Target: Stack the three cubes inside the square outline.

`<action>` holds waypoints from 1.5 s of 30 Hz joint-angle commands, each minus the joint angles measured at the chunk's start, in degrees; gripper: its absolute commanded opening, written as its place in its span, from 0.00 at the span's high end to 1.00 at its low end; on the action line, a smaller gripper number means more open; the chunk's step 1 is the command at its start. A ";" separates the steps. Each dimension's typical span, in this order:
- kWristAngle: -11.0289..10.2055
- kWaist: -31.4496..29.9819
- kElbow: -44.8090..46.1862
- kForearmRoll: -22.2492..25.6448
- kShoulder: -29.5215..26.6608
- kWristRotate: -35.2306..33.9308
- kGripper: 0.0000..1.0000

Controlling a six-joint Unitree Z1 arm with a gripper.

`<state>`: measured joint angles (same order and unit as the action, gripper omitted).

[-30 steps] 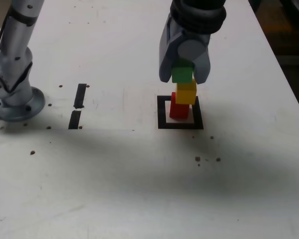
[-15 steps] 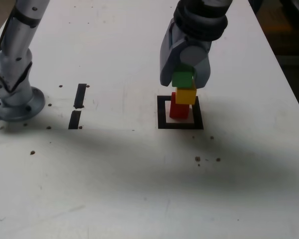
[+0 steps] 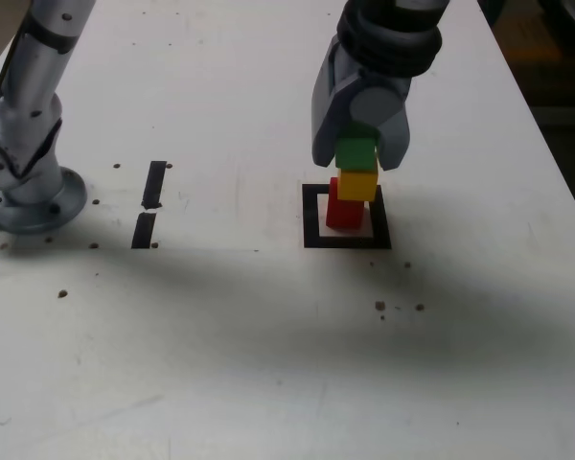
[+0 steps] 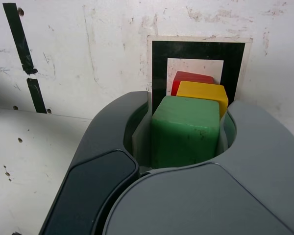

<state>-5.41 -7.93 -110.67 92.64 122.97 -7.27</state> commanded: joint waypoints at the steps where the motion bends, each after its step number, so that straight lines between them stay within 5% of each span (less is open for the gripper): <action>1: 0.06 0.10 0.19 0.63 -0.21 0.14 0.53; 7: 0.48 0.10 0.39 0.43 0.13 0.16 0.47; 20: 1.05 0.10 1.28 0.18 0.22 0.24 0.01; 30: 0.75 0.09 3.64 0.46 -5.84 0.07 0.00; 45: 1.71 0.60 26.56 -2.08 -28.87 0.98 0.00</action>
<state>-3.85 -7.55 -87.31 90.97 96.53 -6.24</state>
